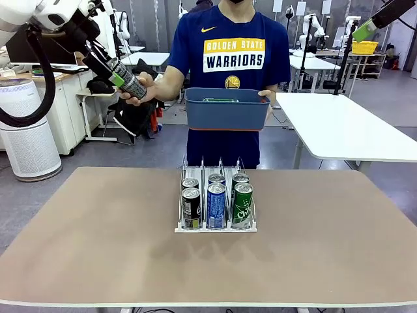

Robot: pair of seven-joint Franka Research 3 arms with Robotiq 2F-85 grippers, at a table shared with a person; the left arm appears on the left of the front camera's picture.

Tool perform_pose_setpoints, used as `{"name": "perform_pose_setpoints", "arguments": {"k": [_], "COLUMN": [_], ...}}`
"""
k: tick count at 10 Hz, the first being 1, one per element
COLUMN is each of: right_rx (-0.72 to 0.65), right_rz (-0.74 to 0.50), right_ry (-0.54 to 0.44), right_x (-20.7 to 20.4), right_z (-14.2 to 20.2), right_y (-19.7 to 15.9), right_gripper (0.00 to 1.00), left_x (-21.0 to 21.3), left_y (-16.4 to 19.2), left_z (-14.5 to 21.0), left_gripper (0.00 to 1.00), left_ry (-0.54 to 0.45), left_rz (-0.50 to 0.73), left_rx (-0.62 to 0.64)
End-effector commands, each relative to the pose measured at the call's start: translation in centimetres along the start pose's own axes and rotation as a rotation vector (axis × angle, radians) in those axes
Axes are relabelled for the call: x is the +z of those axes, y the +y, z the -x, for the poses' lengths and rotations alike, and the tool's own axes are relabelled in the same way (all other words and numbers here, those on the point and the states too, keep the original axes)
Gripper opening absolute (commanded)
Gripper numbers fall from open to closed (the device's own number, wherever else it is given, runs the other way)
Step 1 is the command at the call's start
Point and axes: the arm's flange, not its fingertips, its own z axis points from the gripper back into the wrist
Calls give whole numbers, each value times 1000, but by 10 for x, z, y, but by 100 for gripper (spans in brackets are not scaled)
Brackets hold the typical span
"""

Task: Fill the beverage cans into the dispenser.
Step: Pick up the Pepsi coke handed by the human.

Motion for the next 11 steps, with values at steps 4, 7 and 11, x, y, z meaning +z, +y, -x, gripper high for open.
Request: {"name": "perform_pose_setpoints", "arguments": {"k": [4, 7, 11], "right_rx": [-1, -1, -1], "right_rz": [0, 0, 0], "right_ry": [0, 0, 0], "right_x": [0, 0, 0], "right_z": [0, 0, 0], "right_y": [0, 0, 0], "right_gripper": [100, 100, 100], "left_x": [-4, 1, -4], "left_y": [10, 4, 5], "left_z": [-2, -5, -7], "left_gripper": [100, 100, 100], "left_ry": [-24, -3, 4], "left_rz": [-1, -6, -7], "left_rx": [-22, -9, -5]}}
